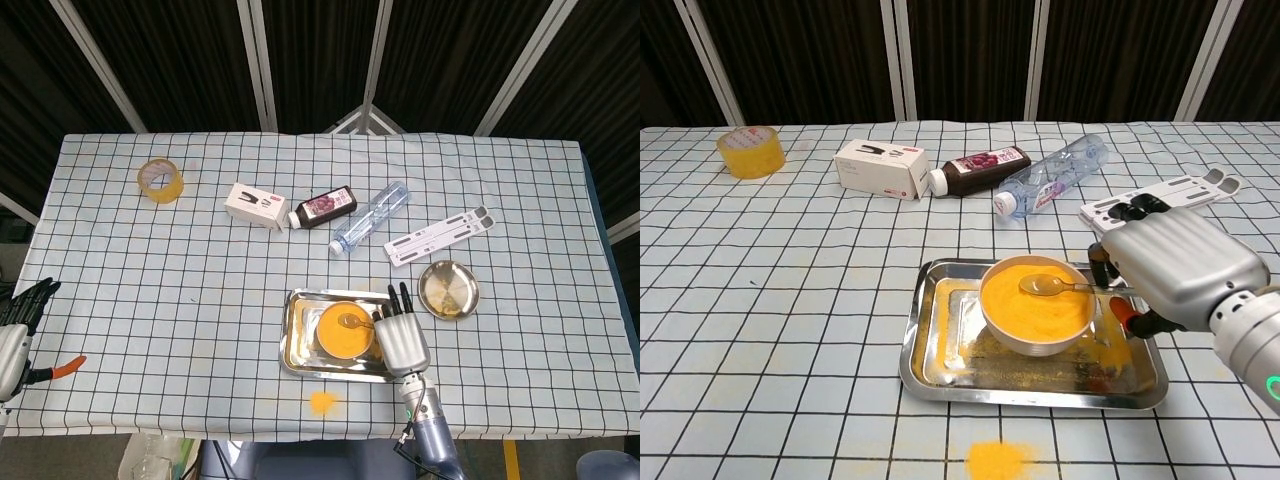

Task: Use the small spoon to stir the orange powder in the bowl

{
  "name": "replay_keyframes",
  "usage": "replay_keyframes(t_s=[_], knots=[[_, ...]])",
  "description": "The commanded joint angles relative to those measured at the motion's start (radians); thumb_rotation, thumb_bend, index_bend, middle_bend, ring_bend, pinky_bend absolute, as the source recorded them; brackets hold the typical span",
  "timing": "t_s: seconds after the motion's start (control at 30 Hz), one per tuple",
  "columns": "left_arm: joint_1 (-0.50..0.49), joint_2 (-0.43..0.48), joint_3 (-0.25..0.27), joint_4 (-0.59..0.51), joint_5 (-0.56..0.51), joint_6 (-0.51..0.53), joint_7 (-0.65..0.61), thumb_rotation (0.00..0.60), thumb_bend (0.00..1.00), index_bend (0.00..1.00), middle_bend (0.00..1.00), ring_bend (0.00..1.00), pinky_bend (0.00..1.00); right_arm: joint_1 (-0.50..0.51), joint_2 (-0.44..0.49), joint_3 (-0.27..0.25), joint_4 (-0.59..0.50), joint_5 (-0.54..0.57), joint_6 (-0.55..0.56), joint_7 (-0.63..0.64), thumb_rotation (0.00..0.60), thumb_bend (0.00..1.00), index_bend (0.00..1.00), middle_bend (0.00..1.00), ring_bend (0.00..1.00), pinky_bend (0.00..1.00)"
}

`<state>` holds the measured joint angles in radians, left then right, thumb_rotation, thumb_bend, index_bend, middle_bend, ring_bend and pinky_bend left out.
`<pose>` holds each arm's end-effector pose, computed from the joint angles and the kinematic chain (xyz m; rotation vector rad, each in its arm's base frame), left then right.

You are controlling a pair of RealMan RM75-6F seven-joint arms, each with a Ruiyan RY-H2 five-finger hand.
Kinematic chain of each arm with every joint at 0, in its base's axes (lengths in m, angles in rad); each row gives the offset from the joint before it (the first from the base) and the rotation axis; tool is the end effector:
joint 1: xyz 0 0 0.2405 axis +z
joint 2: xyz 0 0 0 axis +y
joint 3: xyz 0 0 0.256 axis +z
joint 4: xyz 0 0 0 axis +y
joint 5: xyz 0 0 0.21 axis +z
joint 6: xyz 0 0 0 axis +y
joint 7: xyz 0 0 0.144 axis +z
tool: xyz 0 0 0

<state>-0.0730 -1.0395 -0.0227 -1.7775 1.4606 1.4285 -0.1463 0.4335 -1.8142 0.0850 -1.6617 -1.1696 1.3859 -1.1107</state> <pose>-0.2959 0.1689 0.1596 -1.3052 -1.1688 -0.9979 -0.1419 -0.2313 -0.0511 1.7287 -0.6428 0.6437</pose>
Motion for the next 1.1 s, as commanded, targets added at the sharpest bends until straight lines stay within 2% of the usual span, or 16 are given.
replay_keyframes(t_s=[0.03,0.3,0.83,1.1], knots=[[0.000,0.000,0.000,0.000,0.000,0.000,0.000,0.600,0.00,0.00,0.00,0.00,0.00,0.001,0.000,0.001,0.000,0.000,0.001,0.001,0.600,0.53,0.48,0.41,0.09,0.00],[0.000,0.000,0.000,0.000,0.000,0.000,-0.001,0.600,0.00,0.00,0.00,0.00,0.00,0.002,0.000,-0.001,0.003,0.003,0.002,-0.001,0.600,0.56,0.52,0.42,0.09,0.00],[0.000,0.001,-0.001,-0.001,-0.001,0.000,-0.001,0.600,0.00,0.00,0.00,0.00,0.00,0.003,0.000,-0.006,0.004,-0.002,0.006,0.001,0.600,0.56,0.53,0.44,0.11,0.00],[-0.001,0.001,0.000,-0.001,-0.002,-0.001,-0.001,0.600,0.00,0.00,0.00,0.00,0.00,0.004,-0.001,-0.007,0.007,-0.013,0.007,0.012,0.600,0.62,0.58,0.45,0.13,0.00]])
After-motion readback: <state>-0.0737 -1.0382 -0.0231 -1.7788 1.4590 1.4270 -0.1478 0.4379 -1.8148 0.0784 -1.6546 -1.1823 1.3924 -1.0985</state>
